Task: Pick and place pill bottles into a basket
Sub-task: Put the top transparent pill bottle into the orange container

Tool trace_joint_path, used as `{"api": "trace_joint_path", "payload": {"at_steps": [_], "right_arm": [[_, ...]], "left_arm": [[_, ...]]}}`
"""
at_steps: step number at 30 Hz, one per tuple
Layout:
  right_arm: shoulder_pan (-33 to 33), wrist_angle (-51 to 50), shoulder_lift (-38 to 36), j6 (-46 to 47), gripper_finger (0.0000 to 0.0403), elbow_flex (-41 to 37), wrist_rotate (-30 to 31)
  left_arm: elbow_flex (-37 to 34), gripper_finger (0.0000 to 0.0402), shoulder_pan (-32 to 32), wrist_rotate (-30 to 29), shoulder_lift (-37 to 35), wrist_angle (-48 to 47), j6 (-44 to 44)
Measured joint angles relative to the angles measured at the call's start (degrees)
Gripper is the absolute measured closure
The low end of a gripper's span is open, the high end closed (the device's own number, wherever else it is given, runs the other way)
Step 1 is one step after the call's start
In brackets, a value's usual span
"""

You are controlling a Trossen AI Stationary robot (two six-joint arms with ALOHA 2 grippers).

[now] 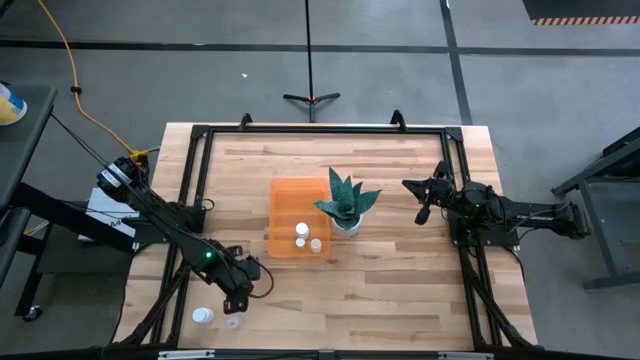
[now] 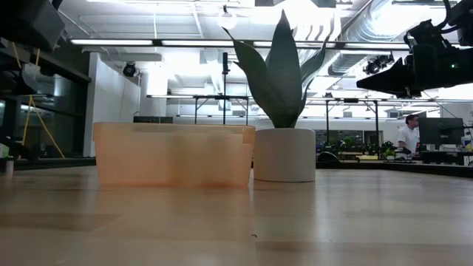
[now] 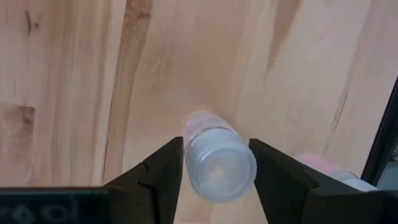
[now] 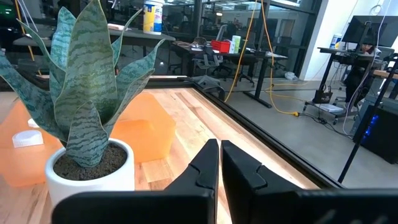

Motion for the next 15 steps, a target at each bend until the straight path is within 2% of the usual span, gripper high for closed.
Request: {"api": "trace_joint_path", "payload": {"at_steps": [8, 15], "right_arm": [[-0.02, 0.00, 0.00, 0.02, 0.0398, 0.00, 0.00], [0.00, 0.00, 0.00, 0.00, 0.0395, 0.00, 0.00]], "left_arm": [[0.02, 0.0188, 0.01, -0.10, 0.00, -0.16, 0.52], [0.02, 0.0196, 0.04, -1.22, 0.00, -0.49, 6.29]]}}
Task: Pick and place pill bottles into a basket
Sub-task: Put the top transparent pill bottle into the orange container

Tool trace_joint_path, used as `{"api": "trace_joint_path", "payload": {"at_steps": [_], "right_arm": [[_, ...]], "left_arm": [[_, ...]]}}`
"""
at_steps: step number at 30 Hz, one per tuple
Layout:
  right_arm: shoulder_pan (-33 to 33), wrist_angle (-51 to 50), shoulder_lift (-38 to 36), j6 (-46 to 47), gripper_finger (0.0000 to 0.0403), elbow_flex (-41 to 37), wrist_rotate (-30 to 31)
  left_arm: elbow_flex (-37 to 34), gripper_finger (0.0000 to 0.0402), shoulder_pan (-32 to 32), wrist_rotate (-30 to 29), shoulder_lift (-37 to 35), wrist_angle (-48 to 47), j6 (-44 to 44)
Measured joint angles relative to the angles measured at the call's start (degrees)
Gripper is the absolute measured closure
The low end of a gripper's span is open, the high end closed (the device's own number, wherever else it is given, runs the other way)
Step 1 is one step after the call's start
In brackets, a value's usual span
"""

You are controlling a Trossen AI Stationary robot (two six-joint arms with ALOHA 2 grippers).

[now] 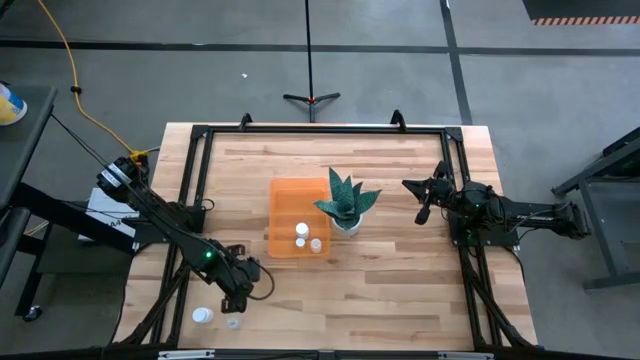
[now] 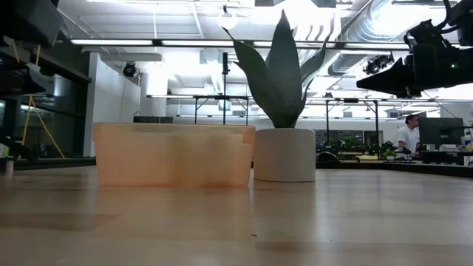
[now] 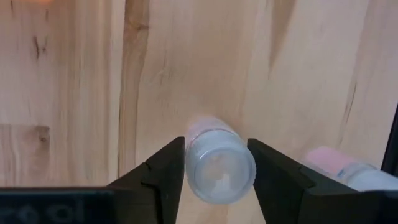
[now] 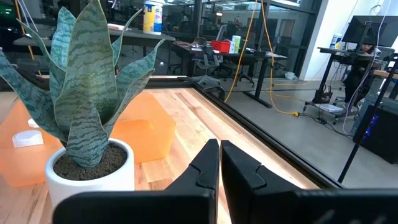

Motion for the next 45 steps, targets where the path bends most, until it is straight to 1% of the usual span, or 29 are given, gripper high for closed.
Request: {"api": "trace_joint_path", "payload": {"at_steps": [3, 5, 9, 11, 15, 19, 21, 23, 26, 29, 32, 35, 39, 45], "right_arm": [[0.00, 0.00, 0.00, 0.00, 0.0397, 0.00, -0.01], [0.00, 0.00, 0.00, 0.00, 0.0398, 0.00, -0.02], [-0.01, 0.02, 0.02, 0.01, 0.0396, 0.00, -0.01], [0.00, 0.02, 0.02, 0.00, 0.0395, 0.00, -0.02], [0.00, 0.02, 0.00, 0.00, 0.0398, 0.00, -0.02], [-0.01, 0.02, 0.02, 0.00, 0.0397, 0.00, -0.02], [-0.01, 0.02, 0.02, 0.00, 0.0395, 0.00, -0.02], [-0.02, 0.02, 0.02, -0.10, 0.0394, 0.00, -0.02], [0.00, 0.02, 0.02, -0.27, 0.0394, 0.00, -0.02], [0.00, 0.02, 0.02, -0.37, 0.0395, 0.00, -0.02], [-0.01, 0.02, 0.00, -0.42, 0.0394, 0.00, 0.00], [0.00, 0.02, 0.20, -0.42, 0.0392, 0.00, -0.02], [-0.02, 0.00, 0.75, -0.42, 0.0392, -0.02, -0.02], [-0.02, -0.04, 1.09, -0.42, 0.0391, -0.02, -0.06]], "left_arm": [[0.52, 0.0217, 0.26, -0.02, -0.30, -0.63, 2.44], [2.19, 0.0229, 1.25, 0.77, -0.33, -1.82, 4.24], [7.07, 0.0229, 4.03, 1.36, -0.35, -7.58, 6.81], [9.55, 0.0221, 5.86, 1.13, -0.37, -10.54, 10.16], [14.98, 0.0206, 10.65, -1.73, -0.39, -16.85, 18.25], [19.15, 0.0218, 16.30, -4.66, -0.39, -19.18, 25.61], [20.73, 0.0225, 18.92, -5.03, -0.42, -19.18, 28.57], [21.22, 0.0226, 21.41, -5.03, -0.39, -18.84, 31.68], [20.92, 0.0216, 24.68, -5.64, 0.04, -17.55, 35.65], [20.13, 0.0206, 27.59, -6.57, 1.49, -16.76, 36.75], [20.00, 0.0207, 29.66, -6.49, 3.24, -15.61, 38.39], [20.04, 0.0216, 30.81, -5.67, 5.21, -12.77, 40.74], [20.02, 0.0222, 30.85, -1.69, 8.33, -12.84, 42.18], [19.96, 0.0206, 30.73, 1.24, 12.14, -12.54, 43.06]]}}
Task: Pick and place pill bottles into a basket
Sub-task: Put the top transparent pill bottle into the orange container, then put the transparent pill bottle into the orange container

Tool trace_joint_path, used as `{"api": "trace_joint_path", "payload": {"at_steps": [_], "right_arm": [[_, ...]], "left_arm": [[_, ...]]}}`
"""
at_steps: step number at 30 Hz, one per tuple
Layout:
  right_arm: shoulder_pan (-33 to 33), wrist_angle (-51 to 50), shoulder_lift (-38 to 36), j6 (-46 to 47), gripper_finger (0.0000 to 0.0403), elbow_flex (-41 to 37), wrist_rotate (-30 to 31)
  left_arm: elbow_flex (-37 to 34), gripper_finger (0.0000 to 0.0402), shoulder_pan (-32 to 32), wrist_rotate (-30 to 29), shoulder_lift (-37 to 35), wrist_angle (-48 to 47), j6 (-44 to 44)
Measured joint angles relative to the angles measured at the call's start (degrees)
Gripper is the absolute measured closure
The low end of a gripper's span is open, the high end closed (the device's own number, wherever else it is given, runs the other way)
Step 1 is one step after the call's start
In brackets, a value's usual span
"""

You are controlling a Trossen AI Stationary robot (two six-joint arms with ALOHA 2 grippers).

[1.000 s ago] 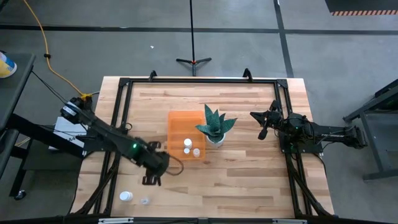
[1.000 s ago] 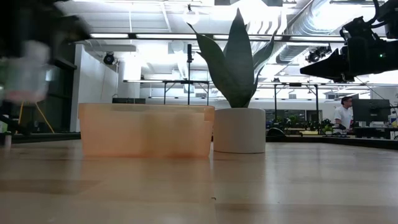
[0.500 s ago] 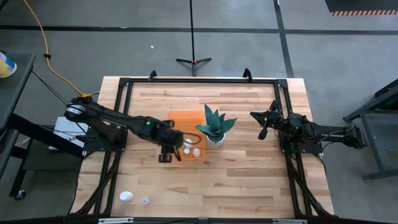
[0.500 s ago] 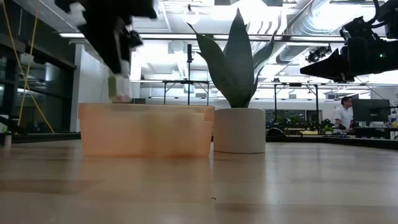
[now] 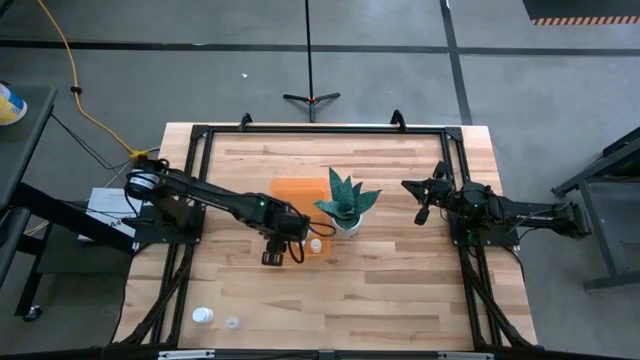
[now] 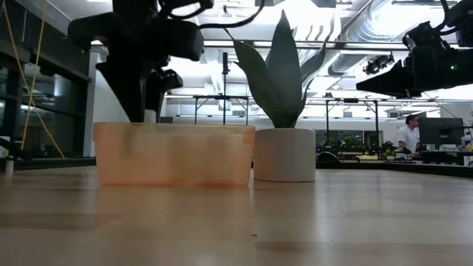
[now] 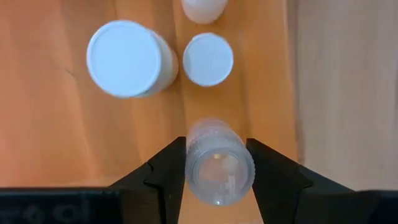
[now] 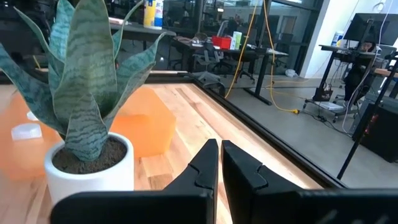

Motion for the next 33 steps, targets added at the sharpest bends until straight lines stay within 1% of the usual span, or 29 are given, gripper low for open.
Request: {"api": "trace_joint_path", "payload": {"at_steps": [7, 10, 13, 19, 22, 25, 29, 31, 33], "right_arm": [[0.02, 0.04, 0.04, -0.01, 0.0391, 0.00, 0.04], [0.02, 0.04, 0.04, -0.02, 0.0391, 0.00, 0.04], [0.02, 0.04, 0.02, -0.01, 0.0391, 0.00, 0.04], [0.02, 0.04, 0.04, -0.02, 0.0391, 0.00, 0.04], [0.02, 0.04, 0.04, 0.00, 0.0391, 0.00, 0.04], [0.02, 0.04, 0.04, 0.00, 0.0391, 0.00, 0.04], [0.01, 0.11, 0.04, -0.01, 0.0391, 0.00, 0.06], [0.02, 0.11, 0.04, 0.00, 0.0391, 0.00, 0.04], [0.02, 0.11, 0.04, 0.00, 0.0391, 0.00, 0.06]], "left_arm": [[0.02, 0.0216, 0.00, 0.18, 2.77, 1.17, 0.00], [0.02, 0.0210, 0.00, 0.18, 3.92, 1.41, 0.00], [0.02, 0.0185, 0.00, 0.15, 4.30, 2.01, -0.16], [0.02, 0.0117, 0.00, -0.11, 4.28, 1.28, -0.17], [1.07, 0.0092, 0.03, -0.20, 4.28, -2.76, -0.14], [3.37, 0.0077, 0.04, -1.33, 4.28, -8.11, -2.48], [8.52, 0.0072, 0.04, -4.85, 4.26, -13.18, -4.03], [11.27, 0.0071, 0.00, -5.56, 4.26, -16.43, -4.30], [13.43, 0.0071, 0.00, -5.22, 4.19, -18.70, -6.96]]}}
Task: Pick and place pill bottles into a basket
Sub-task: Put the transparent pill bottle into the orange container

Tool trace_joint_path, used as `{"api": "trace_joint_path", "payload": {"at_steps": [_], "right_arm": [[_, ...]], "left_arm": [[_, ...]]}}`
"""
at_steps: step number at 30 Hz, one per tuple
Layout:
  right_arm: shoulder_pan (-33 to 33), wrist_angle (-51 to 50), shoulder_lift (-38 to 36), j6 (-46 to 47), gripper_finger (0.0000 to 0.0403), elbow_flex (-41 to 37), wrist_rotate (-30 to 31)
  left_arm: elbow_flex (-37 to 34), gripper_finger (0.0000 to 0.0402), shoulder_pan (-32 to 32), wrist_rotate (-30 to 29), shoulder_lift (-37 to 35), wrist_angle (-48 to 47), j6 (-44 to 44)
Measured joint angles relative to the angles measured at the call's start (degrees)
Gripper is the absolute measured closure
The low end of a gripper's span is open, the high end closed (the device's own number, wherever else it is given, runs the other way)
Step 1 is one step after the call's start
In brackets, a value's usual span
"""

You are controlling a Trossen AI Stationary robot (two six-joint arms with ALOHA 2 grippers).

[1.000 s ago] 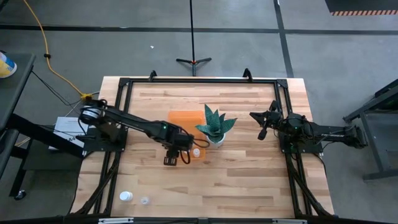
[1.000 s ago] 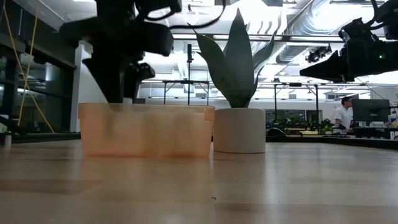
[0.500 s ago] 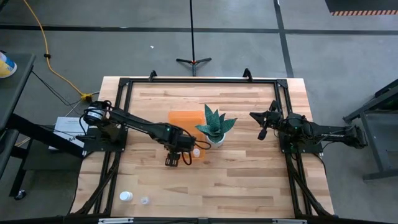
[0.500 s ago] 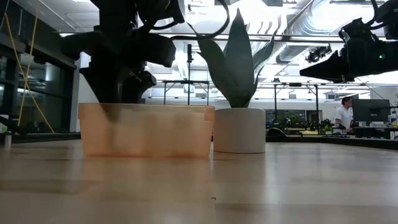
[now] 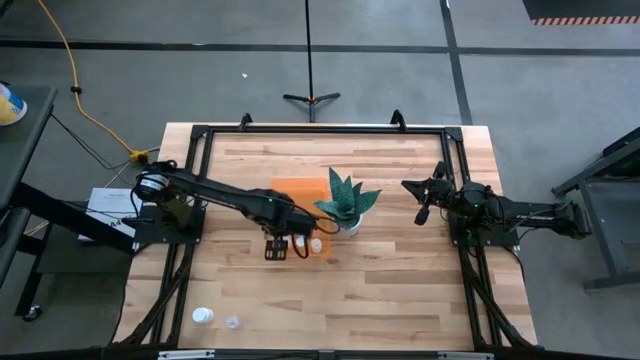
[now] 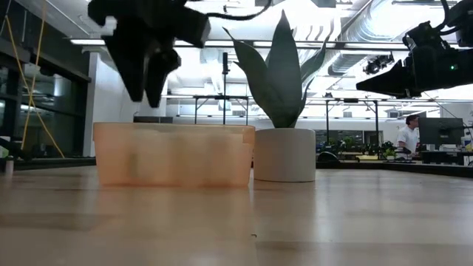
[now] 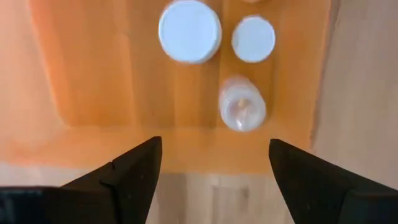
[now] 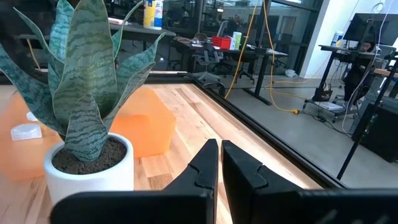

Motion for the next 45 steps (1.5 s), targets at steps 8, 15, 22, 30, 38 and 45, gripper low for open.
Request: {"api": "trace_joint_path", "payload": {"at_steps": [8, 15, 22, 30, 38, 45], "right_arm": [[-0.01, -0.01, 0.00, -0.97, 0.0391, 0.00, -0.02], [0.00, -0.02, 0.00, -0.89, 0.0391, 0.00, -0.02], [0.00, 0.09, 0.00, -1.08, 0.0391, 0.00, -0.01], [0.00, 0.93, -0.05, -5.54, 0.0391, 0.02, 0.07], [-0.01, 1.31, -0.07, -6.67, 0.0391, 0.02, 0.05], [-0.01, 1.63, -0.07, -6.67, 0.0391, 0.04, 0.04]], "left_arm": [[1.23, 0.0071, -0.89, 15.35, 0.00, -10.64, -18.54], [1.23, 0.0071, -7.83, 25.28, 0.09, -10.65, -39.89], [1.23, 0.0071, -15.31, 30.03, 0.54, -8.40, -63.17], [1.23, 0.0071, -23.97, 29.94, 0.55, -1.08, -83.64], [1.17, 0.0071, -30.43, 24.54, 0.55, 4.81, -102.69], [1.20, 0.0071, -34.72, 21.15, 1.77, 10.56, -114.23]]}}
